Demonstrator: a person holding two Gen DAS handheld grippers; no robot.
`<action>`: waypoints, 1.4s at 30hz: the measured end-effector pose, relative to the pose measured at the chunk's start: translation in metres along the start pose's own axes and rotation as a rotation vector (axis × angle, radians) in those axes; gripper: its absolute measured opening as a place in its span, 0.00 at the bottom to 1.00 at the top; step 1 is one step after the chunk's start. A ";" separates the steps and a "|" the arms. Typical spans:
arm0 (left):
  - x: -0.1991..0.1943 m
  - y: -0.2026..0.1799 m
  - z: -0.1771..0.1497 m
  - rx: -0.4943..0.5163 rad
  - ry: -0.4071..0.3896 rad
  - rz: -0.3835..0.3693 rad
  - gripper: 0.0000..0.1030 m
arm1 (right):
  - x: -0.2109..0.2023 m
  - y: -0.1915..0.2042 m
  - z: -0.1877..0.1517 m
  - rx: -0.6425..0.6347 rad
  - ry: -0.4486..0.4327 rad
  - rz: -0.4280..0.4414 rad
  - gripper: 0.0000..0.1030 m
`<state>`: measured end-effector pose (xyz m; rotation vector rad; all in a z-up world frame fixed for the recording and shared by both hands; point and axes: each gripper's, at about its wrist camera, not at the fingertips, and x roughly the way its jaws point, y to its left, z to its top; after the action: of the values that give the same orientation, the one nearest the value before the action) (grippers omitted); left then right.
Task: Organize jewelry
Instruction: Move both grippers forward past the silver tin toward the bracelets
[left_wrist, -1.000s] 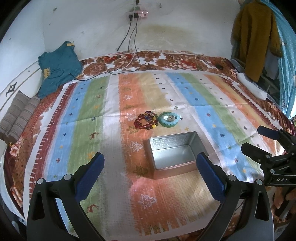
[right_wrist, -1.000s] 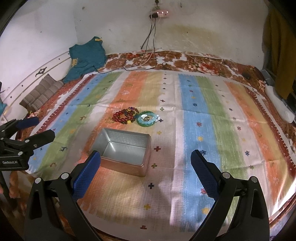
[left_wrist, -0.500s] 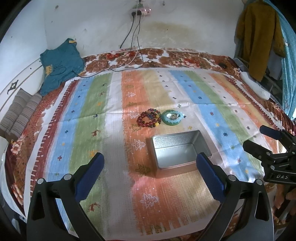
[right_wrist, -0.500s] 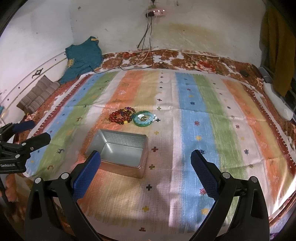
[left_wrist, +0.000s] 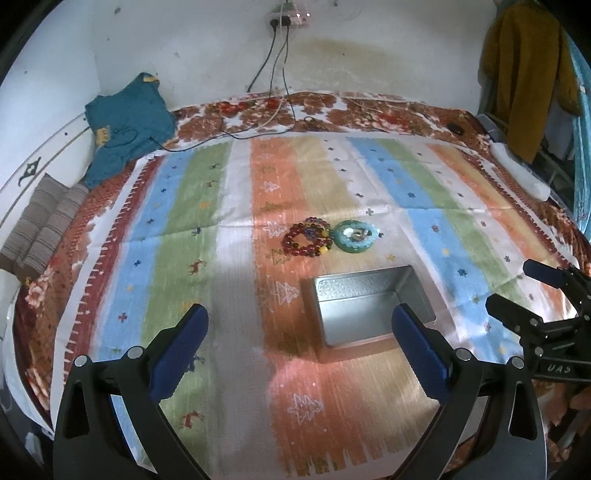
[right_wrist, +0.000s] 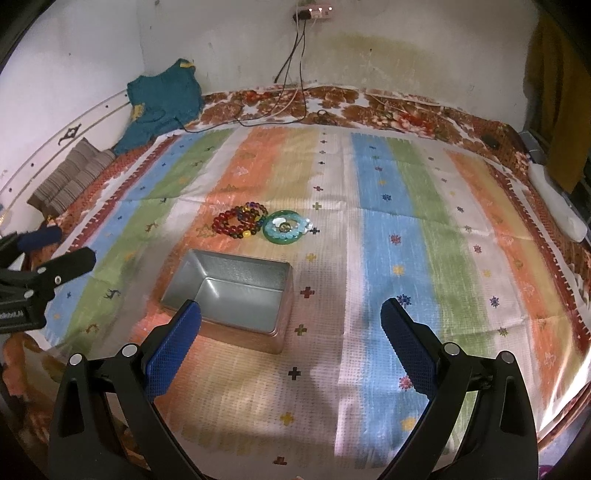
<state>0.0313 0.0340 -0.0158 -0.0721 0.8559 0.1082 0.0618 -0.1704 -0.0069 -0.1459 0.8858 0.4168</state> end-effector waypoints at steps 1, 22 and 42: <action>0.003 0.000 0.002 0.000 0.004 0.007 0.95 | 0.001 0.000 0.001 -0.002 0.001 -0.003 0.96; 0.036 0.003 0.044 -0.010 0.045 0.034 0.95 | 0.030 0.004 0.020 -0.044 0.058 -0.023 0.96; 0.089 0.007 0.075 -0.042 0.133 0.030 0.95 | 0.067 0.005 0.043 -0.030 0.125 0.004 0.96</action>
<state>0.1445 0.0548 -0.0340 -0.1068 0.9878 0.1505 0.1285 -0.1338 -0.0316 -0.1997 1.0030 0.4287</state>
